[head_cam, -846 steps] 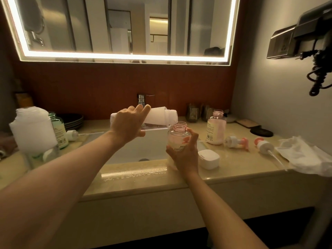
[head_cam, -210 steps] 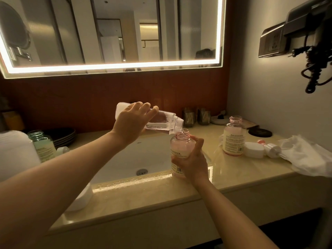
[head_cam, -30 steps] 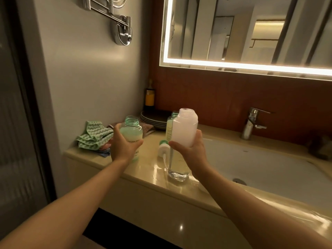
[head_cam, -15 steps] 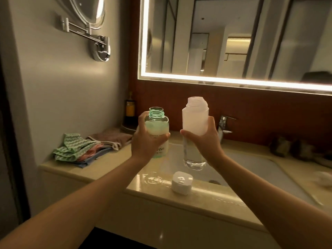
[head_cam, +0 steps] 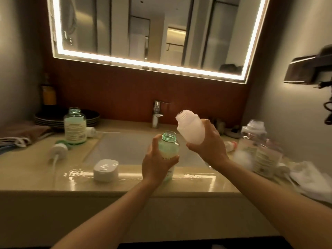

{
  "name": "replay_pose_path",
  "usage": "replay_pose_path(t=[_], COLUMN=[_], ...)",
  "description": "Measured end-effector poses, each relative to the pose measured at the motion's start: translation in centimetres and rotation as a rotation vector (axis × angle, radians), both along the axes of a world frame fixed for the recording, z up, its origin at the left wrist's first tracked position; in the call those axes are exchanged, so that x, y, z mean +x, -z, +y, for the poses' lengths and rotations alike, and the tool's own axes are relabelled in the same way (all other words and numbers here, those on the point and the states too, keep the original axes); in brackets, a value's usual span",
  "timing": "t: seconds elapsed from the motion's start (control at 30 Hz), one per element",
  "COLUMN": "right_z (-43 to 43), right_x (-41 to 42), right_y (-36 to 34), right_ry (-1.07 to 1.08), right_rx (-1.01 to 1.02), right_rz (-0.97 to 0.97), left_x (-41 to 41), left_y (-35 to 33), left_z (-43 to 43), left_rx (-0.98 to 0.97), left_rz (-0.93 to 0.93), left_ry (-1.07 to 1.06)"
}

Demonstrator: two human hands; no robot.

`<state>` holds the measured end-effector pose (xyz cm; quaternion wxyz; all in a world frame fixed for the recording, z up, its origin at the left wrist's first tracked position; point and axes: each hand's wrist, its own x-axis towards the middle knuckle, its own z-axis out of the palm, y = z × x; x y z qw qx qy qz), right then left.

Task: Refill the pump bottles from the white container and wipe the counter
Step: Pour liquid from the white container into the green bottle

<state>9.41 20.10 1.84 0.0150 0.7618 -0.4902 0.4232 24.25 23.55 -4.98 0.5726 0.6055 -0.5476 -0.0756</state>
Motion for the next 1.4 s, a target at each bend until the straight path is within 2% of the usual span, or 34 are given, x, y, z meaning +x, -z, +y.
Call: replay_pose_path(t=[0.17,0.63,1.4], right_z=[-0.3,-0.7,-1.6], right_x=[-2.3,-2.4,-2.6], right_y=[0.9,0.0,-0.7], right_ry=[0.079,0.115,0.111], right_rx=[-0.039,-0.199,-0.322], right_rz=[0.160,0.407,0.514], left_x=[-1.6,-1.9,-1.8], left_y=[0.6,1.0,1.2], left_z=[-1.3,-1.6,-1.5], left_rx=[-0.001,-0.014,-0.048], left_rz=[0.031,-0.010,-0.049], left_ry=[-0.001,-0.033,-0.059])
